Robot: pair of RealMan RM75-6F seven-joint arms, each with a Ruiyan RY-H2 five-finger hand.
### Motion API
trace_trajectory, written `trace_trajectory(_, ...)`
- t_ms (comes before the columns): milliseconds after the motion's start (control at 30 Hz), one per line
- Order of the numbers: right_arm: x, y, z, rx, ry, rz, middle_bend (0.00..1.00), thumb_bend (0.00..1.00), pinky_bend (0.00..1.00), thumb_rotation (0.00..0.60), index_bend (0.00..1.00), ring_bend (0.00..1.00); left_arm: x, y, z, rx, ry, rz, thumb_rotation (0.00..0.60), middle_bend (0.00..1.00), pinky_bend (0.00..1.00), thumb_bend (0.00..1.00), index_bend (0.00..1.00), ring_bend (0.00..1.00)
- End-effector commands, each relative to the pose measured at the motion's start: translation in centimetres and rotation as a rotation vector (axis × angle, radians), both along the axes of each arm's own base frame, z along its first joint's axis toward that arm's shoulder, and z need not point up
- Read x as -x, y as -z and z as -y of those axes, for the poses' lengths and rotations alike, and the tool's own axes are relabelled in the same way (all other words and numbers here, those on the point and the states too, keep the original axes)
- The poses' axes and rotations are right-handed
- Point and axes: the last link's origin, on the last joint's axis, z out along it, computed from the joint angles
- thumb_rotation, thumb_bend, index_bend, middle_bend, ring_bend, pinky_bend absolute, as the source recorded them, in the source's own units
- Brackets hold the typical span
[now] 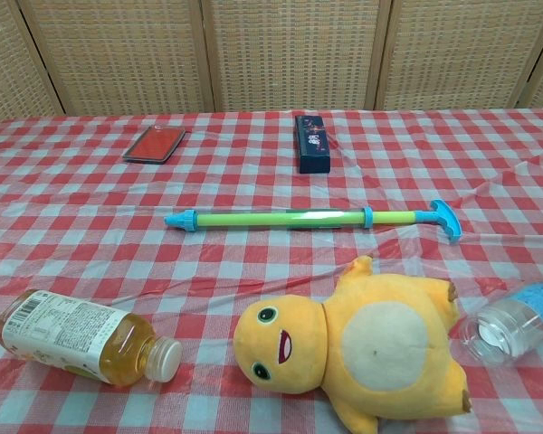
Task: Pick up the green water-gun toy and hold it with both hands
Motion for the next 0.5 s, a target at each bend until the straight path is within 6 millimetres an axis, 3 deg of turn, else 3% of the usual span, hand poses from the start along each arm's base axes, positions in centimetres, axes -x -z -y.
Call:
trace_trajectory(33, 0.0, 0.01, 0.0, -0.003, 0.002, 0.0, 0.0, 0.14, 0.0, 0.6, 0.0, 0.0, 0.01, -0.02, 0.04, 0.003, -0.003, 0.003, 0.6, 0.0, 0.0, 0.04, 0.0, 0.0)
trace_trajectory(500, 0.06, -0.14, 0.44, -0.008, 0.015, 0.015, 0.0, 0.14, 0.0, 0.6, 0.0, 0.0, 0.02, -0.55, 0.21, -0.006, -0.005, 0.018, 0.6, 0.0, 0.0, 0.04, 0.0, 0.0)
